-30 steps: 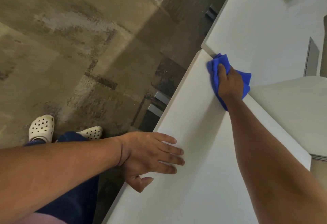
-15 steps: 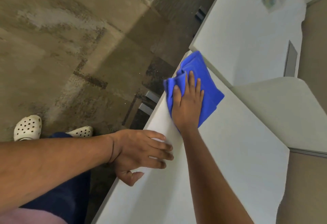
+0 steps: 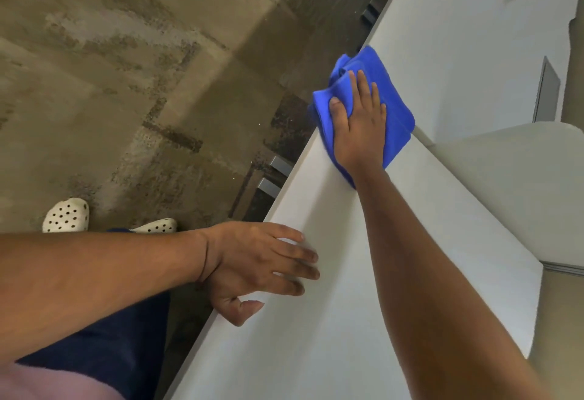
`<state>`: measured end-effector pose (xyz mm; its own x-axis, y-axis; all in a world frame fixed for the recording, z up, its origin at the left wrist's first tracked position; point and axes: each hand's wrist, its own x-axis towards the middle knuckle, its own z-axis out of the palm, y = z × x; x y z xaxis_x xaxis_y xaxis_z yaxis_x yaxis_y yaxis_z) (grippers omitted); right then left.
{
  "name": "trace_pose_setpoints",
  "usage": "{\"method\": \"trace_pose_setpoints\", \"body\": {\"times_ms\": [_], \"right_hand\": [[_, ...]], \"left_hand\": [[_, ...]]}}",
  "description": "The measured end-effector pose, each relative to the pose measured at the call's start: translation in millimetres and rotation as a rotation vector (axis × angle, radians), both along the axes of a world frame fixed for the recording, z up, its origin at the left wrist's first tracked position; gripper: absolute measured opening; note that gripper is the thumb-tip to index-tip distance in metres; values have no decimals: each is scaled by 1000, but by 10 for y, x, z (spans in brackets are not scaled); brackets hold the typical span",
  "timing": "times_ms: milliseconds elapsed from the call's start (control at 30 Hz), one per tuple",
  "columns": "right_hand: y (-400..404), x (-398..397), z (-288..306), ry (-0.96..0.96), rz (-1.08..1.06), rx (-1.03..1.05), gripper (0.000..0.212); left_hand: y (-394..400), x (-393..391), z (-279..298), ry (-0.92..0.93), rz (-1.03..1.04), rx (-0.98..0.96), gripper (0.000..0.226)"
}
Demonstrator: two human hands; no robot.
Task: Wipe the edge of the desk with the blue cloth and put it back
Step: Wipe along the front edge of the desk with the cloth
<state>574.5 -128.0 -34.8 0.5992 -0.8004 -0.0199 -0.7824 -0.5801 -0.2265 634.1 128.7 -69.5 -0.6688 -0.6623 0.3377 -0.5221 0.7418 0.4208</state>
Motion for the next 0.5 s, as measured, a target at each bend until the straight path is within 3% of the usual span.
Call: {"method": "trace_pose_setpoints", "body": {"times_ms": [133, 233, 333, 400, 500], "right_hand": [[-49, -174, 92, -10, 7, 81, 63], [-169, -712, 216, -18, -162, 105, 63], [-176, -873, 206, 30, -353, 75, 63], [-101, -650, 142, 62, -468, 54, 63], [166, -292, 75, 73, -448, 25, 65]], "left_hand": [[4, 33, 123, -101, -4, 28, 63], [147, -8, 189, -118, 122, 101, 57], [462, -152, 175, 196, 579, 246, 46], [630, -331, 226, 497, 881, 505, 55], [659, -627, 313, 780, 1073, 949, 72]]}}
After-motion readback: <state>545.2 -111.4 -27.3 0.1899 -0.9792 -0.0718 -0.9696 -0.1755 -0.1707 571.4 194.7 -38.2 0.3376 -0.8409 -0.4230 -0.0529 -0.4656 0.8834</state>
